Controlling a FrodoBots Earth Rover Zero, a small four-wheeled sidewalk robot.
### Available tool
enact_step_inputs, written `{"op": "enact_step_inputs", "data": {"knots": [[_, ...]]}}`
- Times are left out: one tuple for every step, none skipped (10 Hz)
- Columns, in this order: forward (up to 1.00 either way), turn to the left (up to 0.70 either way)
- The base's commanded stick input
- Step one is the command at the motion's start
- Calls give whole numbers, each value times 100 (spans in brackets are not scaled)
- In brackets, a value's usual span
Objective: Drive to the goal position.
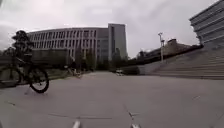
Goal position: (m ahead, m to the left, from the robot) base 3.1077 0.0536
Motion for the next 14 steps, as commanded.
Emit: {"op": "enact_step_inputs", "data": {"knots": [[100, 0], [100, 0], [100, 0], [100, 0], [100, 0], [100, 0], [100, 0], [100, 0], [100, 0], [100, 0], [100, -20], [100, -28], [100, -29], [100, -4]]}}
